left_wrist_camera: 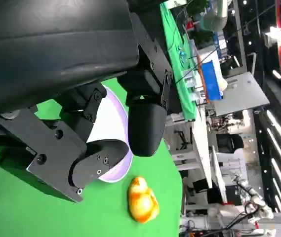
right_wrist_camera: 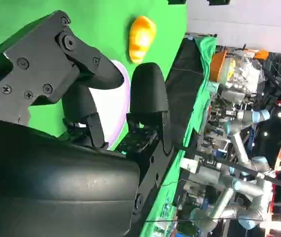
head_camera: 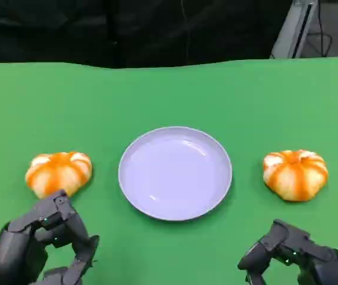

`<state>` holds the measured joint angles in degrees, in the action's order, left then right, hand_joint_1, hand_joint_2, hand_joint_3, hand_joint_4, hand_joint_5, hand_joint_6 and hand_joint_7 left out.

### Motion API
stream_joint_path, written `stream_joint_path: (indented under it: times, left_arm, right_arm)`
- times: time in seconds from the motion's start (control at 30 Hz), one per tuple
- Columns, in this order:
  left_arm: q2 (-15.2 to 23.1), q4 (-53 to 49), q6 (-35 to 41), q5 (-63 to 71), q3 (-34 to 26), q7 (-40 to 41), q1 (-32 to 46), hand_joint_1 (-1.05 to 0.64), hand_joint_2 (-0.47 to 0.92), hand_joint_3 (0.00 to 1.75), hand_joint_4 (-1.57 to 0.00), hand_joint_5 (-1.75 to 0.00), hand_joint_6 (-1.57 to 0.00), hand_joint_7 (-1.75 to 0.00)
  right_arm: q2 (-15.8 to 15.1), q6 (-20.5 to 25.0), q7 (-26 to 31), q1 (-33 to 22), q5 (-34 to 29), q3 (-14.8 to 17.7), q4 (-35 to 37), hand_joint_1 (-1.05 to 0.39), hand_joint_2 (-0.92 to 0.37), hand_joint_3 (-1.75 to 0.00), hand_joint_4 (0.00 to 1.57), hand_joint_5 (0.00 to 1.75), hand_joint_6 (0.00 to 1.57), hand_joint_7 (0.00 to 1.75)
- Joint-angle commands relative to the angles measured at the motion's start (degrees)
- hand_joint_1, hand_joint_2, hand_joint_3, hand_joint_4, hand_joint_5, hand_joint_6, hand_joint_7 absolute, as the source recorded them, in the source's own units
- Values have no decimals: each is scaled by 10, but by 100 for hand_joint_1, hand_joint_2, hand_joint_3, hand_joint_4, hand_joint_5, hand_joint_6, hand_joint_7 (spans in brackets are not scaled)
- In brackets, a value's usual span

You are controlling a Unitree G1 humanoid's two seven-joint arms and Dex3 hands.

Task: Grasp the bread from the table and place it into the plate.

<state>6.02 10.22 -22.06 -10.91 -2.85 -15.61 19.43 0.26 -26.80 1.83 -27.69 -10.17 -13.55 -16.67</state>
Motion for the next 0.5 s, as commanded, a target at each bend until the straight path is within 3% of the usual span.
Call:
stream_joint_path:
  times: [0.03, 0.5]
  left_arm:
    - [6, 2, 0, -5, -5, -4, 2, -7, 44, 107, -84, -175, -68, -175]
    - [5, 9, 3, 17, -10, 12, 3, -3, 50, 109, -83, -175, -69, -170]
  right_arm:
    - [-1, -2, 1, -1, 9, 2, 0, -12, -38, -124, 68, 160, 76, 133]
    - [0, -2, 3, -6, 6, 0, -4, -12, -37, -125, 68, 159, 76, 133]
